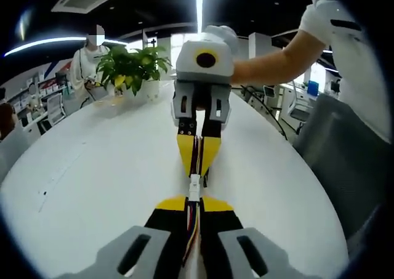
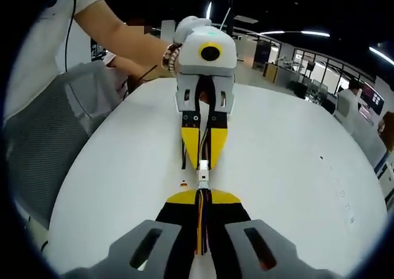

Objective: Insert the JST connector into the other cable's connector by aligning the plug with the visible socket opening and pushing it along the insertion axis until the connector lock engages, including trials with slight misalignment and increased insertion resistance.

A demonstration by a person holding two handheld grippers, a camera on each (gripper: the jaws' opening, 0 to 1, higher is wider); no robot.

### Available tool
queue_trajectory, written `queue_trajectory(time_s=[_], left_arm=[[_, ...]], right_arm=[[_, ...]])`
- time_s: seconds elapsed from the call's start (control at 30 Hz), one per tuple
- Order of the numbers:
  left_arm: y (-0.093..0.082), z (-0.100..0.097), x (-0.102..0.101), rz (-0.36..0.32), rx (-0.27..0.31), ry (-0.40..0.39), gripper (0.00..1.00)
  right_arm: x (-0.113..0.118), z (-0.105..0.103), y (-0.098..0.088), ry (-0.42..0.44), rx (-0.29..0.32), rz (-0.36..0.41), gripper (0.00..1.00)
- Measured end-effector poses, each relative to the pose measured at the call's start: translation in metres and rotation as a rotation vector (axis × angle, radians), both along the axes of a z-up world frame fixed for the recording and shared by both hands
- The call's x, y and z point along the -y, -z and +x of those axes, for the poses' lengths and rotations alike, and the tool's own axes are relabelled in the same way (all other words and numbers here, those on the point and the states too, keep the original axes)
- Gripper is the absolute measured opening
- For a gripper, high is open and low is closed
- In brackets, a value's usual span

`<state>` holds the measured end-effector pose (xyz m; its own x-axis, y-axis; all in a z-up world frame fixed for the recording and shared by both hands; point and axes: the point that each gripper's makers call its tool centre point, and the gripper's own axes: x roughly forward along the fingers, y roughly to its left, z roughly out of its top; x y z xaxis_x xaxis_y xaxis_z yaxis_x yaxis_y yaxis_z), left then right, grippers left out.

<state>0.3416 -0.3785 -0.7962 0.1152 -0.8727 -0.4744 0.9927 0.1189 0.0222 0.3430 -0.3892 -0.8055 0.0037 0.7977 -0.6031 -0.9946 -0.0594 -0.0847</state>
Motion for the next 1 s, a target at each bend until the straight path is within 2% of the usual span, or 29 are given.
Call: queue_trajectory(time_s=[0.1, 0.27, 0.47, 1.0], left_arm=[[0.003, -0.001, -0.001, 0.018, 0.006, 0.004, 0.01], [-0.001, -0.001, -0.001, -0.005, 0.001, -0.009, 0.01], [-0.006, -0.003, 0.0, -0.025, -0.005, -0.008, 0.01], [-0.006, 0.002, 0.001, -0.027, -0.007, -0.017, 0.01]], right_arm=[[0.0, 0.001, -0.003, 0.011, -0.013, 0.029, 0.0], [0.001, 0.002, -0.008, 0.033, -0.03, 0.066, 0.0], [0.001, 0.001, -0.018, 0.059, -0.076, 0.146, 0.0], [0.0, 0.003, -0.021, 0.084, -0.089, 0.173, 0.01]])
